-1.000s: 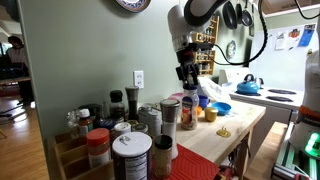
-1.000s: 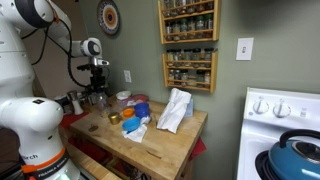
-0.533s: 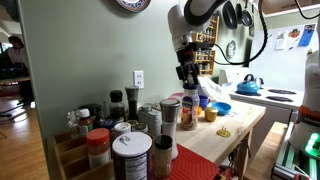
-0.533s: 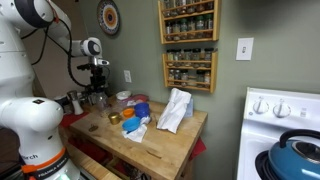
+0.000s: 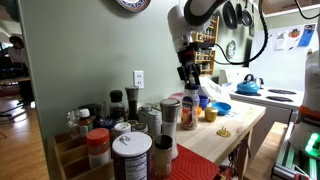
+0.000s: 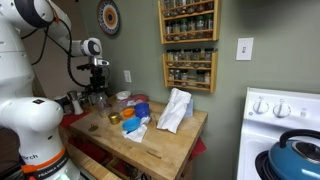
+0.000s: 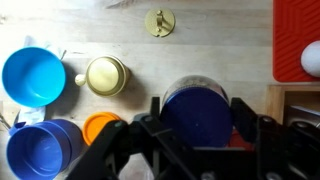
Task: Put the blue lid on the open container
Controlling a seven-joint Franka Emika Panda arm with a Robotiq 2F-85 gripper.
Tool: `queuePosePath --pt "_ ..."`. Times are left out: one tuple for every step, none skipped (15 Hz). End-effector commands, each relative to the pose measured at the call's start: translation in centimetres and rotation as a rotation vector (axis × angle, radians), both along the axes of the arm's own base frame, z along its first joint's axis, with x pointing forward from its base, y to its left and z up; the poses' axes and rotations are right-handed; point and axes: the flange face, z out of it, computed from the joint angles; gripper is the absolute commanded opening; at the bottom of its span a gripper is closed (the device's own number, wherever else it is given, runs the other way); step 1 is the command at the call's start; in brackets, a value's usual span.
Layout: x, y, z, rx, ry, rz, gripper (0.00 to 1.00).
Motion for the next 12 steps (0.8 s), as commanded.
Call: queuePosePath --pt "0.13 0.17 0.08 0.017 0.014 0.011 0.45" --pt "0.15 0.17 0.06 0.018 0.015 0.011 0.45" --pt "0.17 0.19 0.0 0.019 0.018 0.013 0.45" --pt "0.2 0.21 -0.06 0.02 0.016 0.014 0.45" --pt "0.24 0.23 -0.11 0.023 0.015 0.014 0.45" --pt "0.26 0.24 -0.14 0.024 0.015 0.014 0.45" --pt "0.29 0.26 -0.21 0.025 0.015 0.014 0.45" --pt "0.32 0.27 -0.25 0.027 0.015 0.013 0.45" --pt "0.38 0.27 -0.27 0.03 0.011 0.011 0.45" --pt "0.42 0.26 -0.27 0.032 0.009 0.01 0.45" --pt "0.47 0.26 -0.28 0.035 0.007 0.009 0.45" --pt "0.51 0.25 -0.31 0.036 0.007 0.008 0.45"
